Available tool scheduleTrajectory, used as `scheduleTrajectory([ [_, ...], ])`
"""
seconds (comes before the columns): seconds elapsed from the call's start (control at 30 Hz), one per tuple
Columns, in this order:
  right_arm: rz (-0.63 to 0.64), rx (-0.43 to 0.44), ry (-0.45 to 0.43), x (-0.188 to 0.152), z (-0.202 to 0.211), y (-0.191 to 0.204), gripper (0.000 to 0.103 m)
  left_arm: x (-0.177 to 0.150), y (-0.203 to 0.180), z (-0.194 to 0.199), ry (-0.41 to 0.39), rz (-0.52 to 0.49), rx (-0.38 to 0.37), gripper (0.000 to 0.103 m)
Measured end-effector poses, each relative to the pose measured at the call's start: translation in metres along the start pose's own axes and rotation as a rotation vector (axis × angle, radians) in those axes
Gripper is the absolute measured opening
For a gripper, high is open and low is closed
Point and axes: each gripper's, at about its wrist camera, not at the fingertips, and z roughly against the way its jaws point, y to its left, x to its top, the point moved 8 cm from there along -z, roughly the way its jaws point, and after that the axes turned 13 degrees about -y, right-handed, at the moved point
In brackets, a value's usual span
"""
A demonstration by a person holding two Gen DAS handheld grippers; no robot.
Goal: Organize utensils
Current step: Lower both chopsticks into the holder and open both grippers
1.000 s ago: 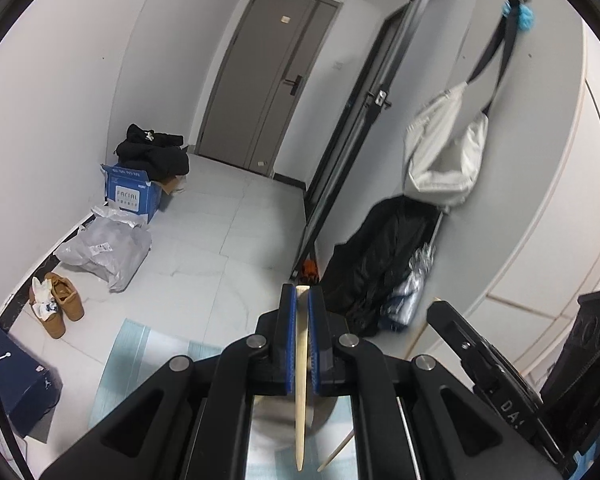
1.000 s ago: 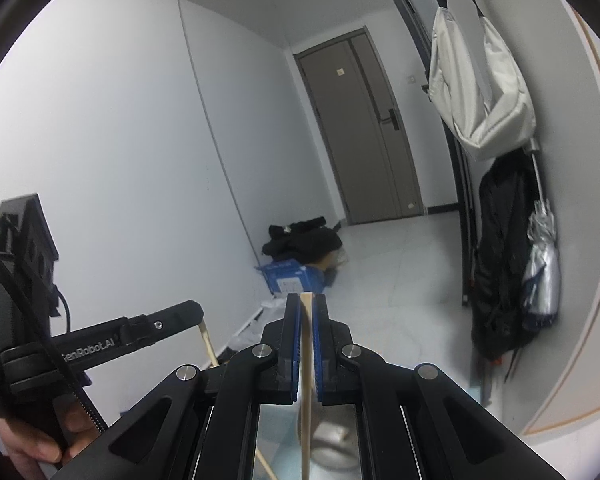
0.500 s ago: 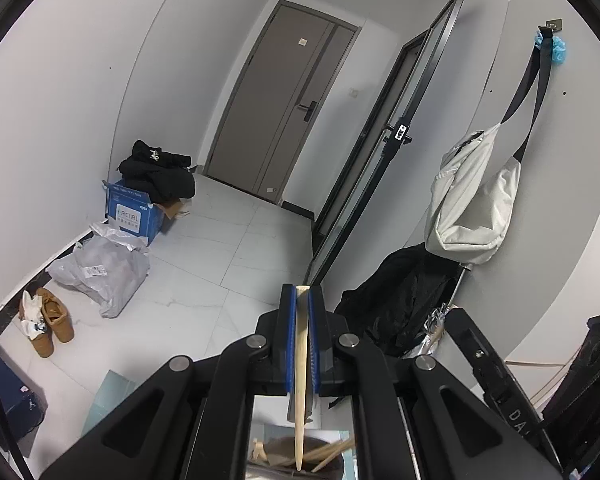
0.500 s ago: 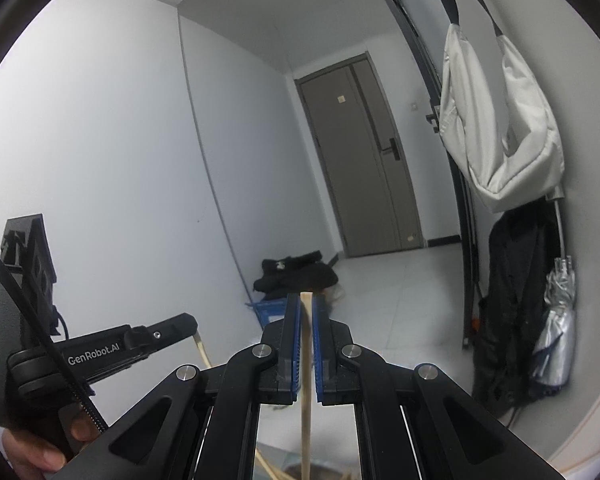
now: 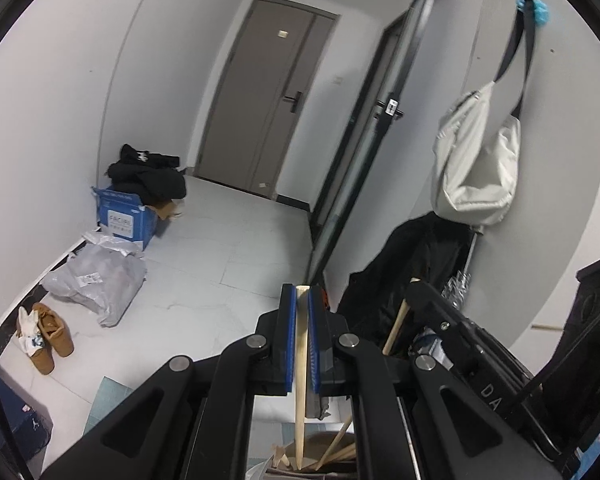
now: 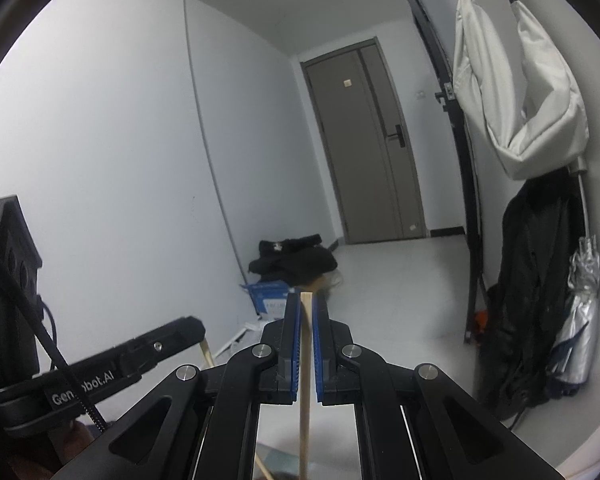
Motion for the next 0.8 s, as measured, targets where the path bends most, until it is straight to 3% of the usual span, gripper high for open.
scheduleTrajectory([
  [0.3,0.042,0.025,0.004,-0.019,0.021,0.005,0.005,-0.006,-0.007,0.009,0.029,-0.022,-0.068,0.002],
  [0.8,0.060,0.073,0.119,-0.056,0.042,0.021,0.005,-0.029,-0.017,0.022,0.104,-0.052,-0.134,0.002],
])
